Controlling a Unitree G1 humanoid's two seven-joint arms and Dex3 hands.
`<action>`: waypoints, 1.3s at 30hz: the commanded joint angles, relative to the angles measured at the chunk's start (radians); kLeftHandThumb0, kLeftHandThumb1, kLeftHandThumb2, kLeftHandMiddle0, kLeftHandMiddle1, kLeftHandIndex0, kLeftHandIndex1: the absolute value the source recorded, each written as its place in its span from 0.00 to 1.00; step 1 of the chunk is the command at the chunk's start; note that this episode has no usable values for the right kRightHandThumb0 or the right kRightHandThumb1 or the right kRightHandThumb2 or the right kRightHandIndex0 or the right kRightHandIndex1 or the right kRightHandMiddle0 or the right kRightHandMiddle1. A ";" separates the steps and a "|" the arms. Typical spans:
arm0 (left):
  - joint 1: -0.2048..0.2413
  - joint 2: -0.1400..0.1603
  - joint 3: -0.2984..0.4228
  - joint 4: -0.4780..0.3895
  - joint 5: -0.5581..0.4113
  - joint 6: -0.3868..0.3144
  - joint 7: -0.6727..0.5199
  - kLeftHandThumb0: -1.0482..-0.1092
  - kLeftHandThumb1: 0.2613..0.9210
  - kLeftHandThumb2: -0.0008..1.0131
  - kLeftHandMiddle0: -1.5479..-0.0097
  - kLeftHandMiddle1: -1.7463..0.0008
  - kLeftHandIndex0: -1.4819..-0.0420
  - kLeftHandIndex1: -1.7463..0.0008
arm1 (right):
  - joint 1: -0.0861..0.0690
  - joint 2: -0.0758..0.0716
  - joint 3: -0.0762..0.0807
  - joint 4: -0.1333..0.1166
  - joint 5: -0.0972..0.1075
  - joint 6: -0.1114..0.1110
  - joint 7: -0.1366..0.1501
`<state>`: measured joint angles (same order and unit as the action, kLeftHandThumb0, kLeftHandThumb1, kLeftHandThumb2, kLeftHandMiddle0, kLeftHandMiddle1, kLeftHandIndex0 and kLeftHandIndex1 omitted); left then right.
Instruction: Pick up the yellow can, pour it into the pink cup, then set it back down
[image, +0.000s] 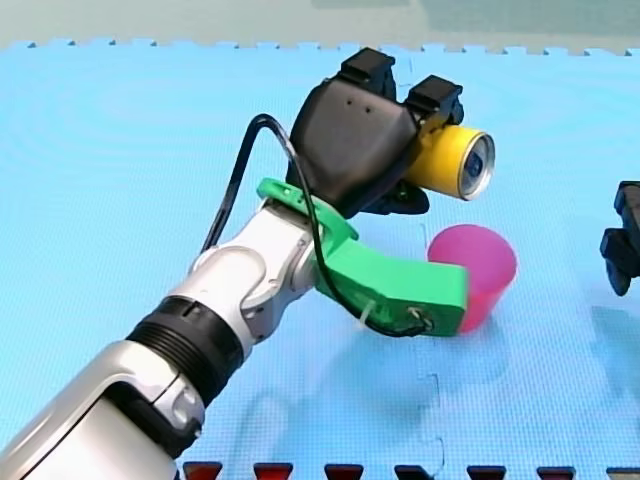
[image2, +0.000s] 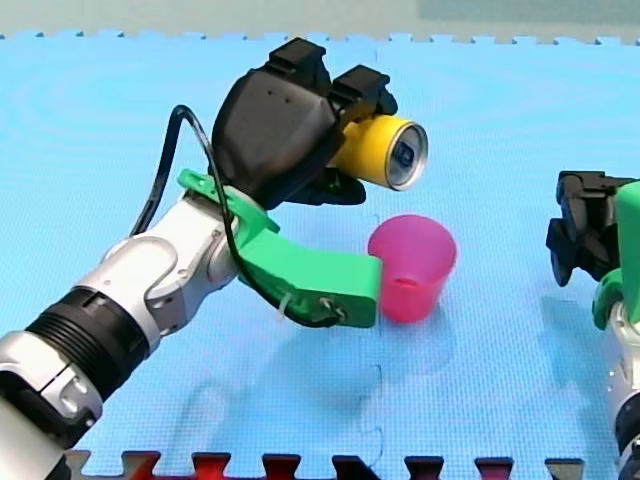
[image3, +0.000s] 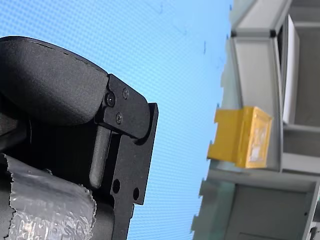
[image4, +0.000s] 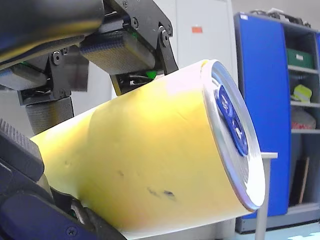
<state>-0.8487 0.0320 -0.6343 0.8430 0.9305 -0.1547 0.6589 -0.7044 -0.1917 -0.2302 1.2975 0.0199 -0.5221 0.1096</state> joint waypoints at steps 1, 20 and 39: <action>-0.013 0.006 -0.004 0.005 0.005 0.001 0.019 0.75 0.94 0.00 0.46 0.00 0.56 0.12 | 0.000 -0.007 0.002 -0.001 -0.003 -0.001 -0.004; -0.030 0.000 -0.033 0.055 0.033 0.020 0.087 0.74 0.97 0.01 0.47 0.00 0.62 0.07 | -0.003 -0.004 -0.003 -0.002 0.002 -0.002 -0.008; -0.096 -0.035 -0.153 0.175 0.166 0.181 0.234 0.69 0.99 0.00 0.49 0.00 0.50 0.31 | 0.001 -0.008 -0.004 -0.001 0.003 -0.002 -0.005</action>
<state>-0.9294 -0.0072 -0.7806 1.0120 1.0897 0.0179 0.8818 -0.7048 -0.1940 -0.2334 1.2961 0.0225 -0.5222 0.1054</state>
